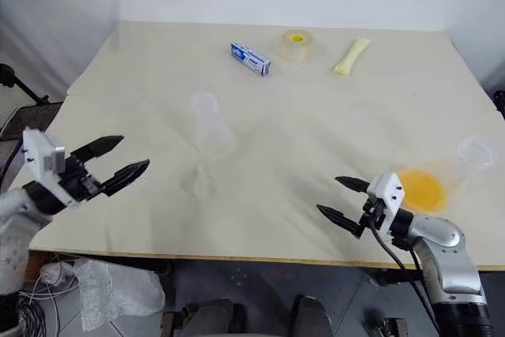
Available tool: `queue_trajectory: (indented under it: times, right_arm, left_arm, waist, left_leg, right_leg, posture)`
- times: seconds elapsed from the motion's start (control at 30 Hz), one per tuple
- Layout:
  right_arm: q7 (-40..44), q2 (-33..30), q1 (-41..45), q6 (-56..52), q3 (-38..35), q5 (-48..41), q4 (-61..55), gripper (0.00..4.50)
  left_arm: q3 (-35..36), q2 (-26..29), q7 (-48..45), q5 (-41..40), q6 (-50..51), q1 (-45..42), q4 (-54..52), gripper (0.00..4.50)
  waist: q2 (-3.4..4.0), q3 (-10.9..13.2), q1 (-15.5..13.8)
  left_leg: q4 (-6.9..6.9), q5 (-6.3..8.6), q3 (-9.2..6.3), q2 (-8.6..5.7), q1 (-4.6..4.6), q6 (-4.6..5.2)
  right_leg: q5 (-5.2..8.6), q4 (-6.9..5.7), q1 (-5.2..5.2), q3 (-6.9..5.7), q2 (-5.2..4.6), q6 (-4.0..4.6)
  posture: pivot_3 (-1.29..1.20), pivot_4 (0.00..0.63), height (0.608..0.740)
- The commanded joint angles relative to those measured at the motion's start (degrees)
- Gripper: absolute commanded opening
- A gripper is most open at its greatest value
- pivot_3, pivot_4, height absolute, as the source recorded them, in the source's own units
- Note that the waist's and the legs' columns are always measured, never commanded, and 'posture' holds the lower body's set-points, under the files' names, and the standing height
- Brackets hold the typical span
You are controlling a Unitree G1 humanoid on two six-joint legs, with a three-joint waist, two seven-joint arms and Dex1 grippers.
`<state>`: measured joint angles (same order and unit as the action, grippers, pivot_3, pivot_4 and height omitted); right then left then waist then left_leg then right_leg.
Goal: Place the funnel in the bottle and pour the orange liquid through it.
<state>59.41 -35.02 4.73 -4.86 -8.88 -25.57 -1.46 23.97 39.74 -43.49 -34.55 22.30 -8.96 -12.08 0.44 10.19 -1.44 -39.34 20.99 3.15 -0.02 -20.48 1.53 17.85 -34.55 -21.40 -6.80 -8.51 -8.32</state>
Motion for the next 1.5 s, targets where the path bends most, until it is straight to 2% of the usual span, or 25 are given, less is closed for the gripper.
queue_trajectory:
  times: [0.03, 0.2, 0.4, 0.7, 0.83, 1.13, 1.17, 1.2, 1.37, 1.5]
  right_arm:
    - [-0.7, -0.02, 0.8, 1.21, 0.07, 0.59, -1.88, 4.48]
    - [-2.01, 0.45, 1.19, 0.85, 0.7, 0.79, -4.85, 4.48]
    - [-4.29, 1.1, 1.36, -0.28, 1.13, 0.5, -7.34, 4.48]
    - [-6.03, 1.75, 1.65, -1.47, 1.42, 0.33, -9.18, 4.48]
    - [-6.44, 1.83, 1.54, -1.76, 1.32, 0.35, -9.76, 4.48]
    - [-7.74, 1.97, 1.11, -1.81, 1.03, 0.41, -10.91, 4.48]
    - [-7.88, 1.98, 1.03, -1.78, 1.01, 0.45, -10.99, 4.5]
    - [-8.0, 1.97, 0.93, -1.74, 0.99, 0.46, -11.07, 4.5]
    - [-8.59, 2.04, 0.99, -1.69, 0.99, 0.51, -11.19, 4.5]
    - [-8.81, 1.96, 1.24, -1.73, 0.91, 0.36, -11.19, 4.5]
  left_arm:
    - [-4.75, -1.7, -0.65, 3.46, -3.73, -6.07, 6.26, 4.5]
    - [-11.4, -3.47, -2.94, 10.77, -12.18, -14.61, 18.56, 4.5]
    - [-14.73, -6.28, -5.91, 14.18, -20.11, -24.01, 30.45, 4.5]
    - [-17.78, -8.99, -11.1, 17.36, -27.64, -35.24, 43.56, 4.5]
    - [-18.84, -9.98, -12.83, 18.72, -29.74, -39.39, 49.06, 4.5]
    - [-19.36, -11.72, -13.11, 22.25, -35.77, -47.14, 62.43, 4.5]
    - [-19.17, -11.97, -13.18, 22.25, -36.2, -47.61, 63.16, 4.09]
    - [-19.1, -12.14, -14.02, 22.03, -36.19, -47.97, 63.73, 3.91]
    - [-18.87, -12.38, -16.43, 21.68, -36.32, -49.03, 65.45, 2.4]
    - [-18.19, -12.48, -18.1, 20.69, -36.07, -50.22, 65.44, 2.37]
  waist:
    - [0.0, 0.0, 0.02]
    - [-0.03, -0.01, 0.15]
    - [-0.06, 0.01, 0.14]
    - [-0.11, 0.02, 0.05]
    - [-0.11, 0.02, 0.12]
    - [-0.13, 0.03, 0.11]
    - [-0.14, 0.04, 0.11]
    - [-0.14, 0.04, 0.1]
    - [-0.14, 0.04, 0.18]
    - [-0.15, 0.04, 0.13]
  left_leg:
    - [0.0, 0.0, 0.01, -0.02, 0.0, 0.0]
    - [0.01, 0.0, 0.02, -0.17, -0.01, -0.01]
    - [-0.04, 0.0, 0.04, -0.17, -0.02, -0.01]
    - [-0.22, 0.0, 0.01, -0.18, -0.15, -0.01]
    - [-0.62, 0.0, 0.02, -0.17, -0.6, -0.01]
    - [-0.67, 0.0, -0.08, -0.2, -0.72, 0.0]
    - [-0.67, 0.0, -0.08, -0.2, -0.72, 0.0]
    - [-0.67, 0.0, -0.09, -0.2, -0.72, 0.0]
    - [-0.67, 0.0, -0.09, -0.2, -0.72, 0.0]
    - [-0.68, 0.0, -0.11, -0.2, -0.73, 0.0]
  right_leg:
    - [0.0, -0.02, 0.0, 0.0, -0.01, 0.0]
    - [0.0, -0.12, -0.07, -0.16, 0.01, 0.0]
    - [0.0, -0.17, -0.08, -0.19, 0.01, -0.01]
    - [-0.01, -0.23, -0.08, -0.36, 0.0, -0.02]
    - [-0.01, -0.26, -0.16, -0.69, 0.0, -0.02]
    - [-0.01, -0.31, -0.18, -0.83, -0.02, -0.03]
    - [-0.01, -0.31, -0.18, -0.83, -0.02, -0.03]
    - [-0.01, -0.32, -0.18, -0.84, -0.02, -0.03]
    - [-0.01, -0.32, -0.18, -0.84, -0.02, -0.03]
    - [-0.01, -0.34, -0.18, -0.84, -0.02, -0.03]
  posture:
    - [0.0, 0.15, 0.74]
    - [0.0, 0.15, 0.74]
    - [0.0, 0.15, 0.74]
    - [0.0, 0.15, 0.74]
    - [0.0, 0.15, 0.74]
    - [0.0, 0.15, 0.74]
    - [0.0, 0.15, 0.74]
    - [0.0, 0.15, 0.74]
    - [0.0, 0.15, 0.74]
    - [0.0, 0.15, 0.74]
